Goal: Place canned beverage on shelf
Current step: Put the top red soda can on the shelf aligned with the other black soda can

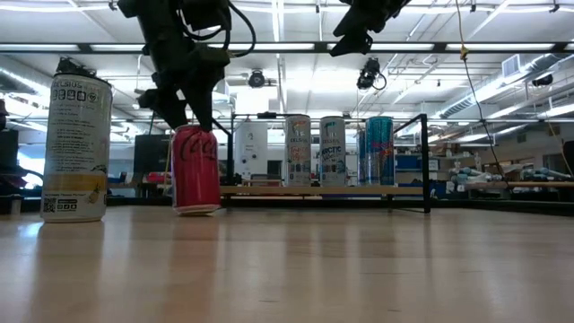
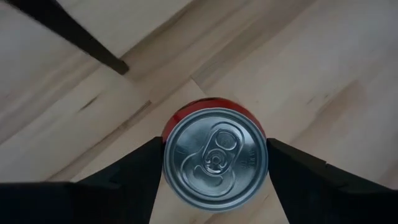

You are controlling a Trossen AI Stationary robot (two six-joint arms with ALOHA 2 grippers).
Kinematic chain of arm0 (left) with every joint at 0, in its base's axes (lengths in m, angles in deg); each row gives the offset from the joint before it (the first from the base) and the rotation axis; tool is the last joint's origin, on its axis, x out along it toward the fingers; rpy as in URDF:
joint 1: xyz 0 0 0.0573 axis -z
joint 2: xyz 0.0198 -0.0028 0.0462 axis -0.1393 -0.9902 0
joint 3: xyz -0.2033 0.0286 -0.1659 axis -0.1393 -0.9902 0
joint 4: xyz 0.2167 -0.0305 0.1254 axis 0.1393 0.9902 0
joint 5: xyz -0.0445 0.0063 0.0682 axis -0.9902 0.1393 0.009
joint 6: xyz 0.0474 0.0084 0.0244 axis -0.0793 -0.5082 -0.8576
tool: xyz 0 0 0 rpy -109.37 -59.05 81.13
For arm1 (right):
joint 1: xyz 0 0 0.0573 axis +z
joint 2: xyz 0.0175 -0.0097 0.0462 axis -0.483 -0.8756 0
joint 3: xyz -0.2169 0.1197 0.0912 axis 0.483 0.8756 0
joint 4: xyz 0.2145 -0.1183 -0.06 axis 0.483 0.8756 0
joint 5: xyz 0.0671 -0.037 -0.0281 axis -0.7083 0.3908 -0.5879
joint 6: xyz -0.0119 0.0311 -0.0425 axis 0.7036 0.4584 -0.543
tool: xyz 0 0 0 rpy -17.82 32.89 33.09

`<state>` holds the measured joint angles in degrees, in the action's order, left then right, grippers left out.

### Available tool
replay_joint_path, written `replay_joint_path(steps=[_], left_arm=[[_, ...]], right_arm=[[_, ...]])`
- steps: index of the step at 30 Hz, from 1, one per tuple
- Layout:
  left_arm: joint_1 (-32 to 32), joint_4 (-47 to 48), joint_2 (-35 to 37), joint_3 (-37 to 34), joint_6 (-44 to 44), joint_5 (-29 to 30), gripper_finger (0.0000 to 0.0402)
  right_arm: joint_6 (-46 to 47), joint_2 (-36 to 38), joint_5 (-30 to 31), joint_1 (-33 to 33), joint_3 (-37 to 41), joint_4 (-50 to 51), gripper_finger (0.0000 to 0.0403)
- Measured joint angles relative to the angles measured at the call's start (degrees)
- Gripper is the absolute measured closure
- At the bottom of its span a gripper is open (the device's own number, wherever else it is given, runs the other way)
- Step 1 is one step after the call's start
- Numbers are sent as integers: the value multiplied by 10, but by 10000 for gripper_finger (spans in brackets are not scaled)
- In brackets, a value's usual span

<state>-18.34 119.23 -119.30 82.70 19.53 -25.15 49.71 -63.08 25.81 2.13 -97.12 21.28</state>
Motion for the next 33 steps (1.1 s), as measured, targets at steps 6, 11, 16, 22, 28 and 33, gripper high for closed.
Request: replay_joint_path(steps=[6, 11, 16, 22, 28, 33], left_arm=[[-1, -2, 0, 0, 9, 4, 125], [-1, -2, 0, 0, -27, -5, 125], [-2, -2, 0, 0, -60, -11, 124], [-15, -1, 0, 0, -84, -16, 124], [-17, 9, 0, 0, -65, -12, 124], [-8, 19, 1, 0, -76, -9, 124]], right_arm=[[0, 0, 0, 0, 0, 0, 91], [0, 0, 0, 0, 0, 0, 91], [0, 0, 0, 0, 0, 0, 91], [0, 0, 0, 0, 0, 0, 91], [0, 0, 0, 0, 0, 0, 91], [0, 0, 0, 0, 0, 0, 91]])
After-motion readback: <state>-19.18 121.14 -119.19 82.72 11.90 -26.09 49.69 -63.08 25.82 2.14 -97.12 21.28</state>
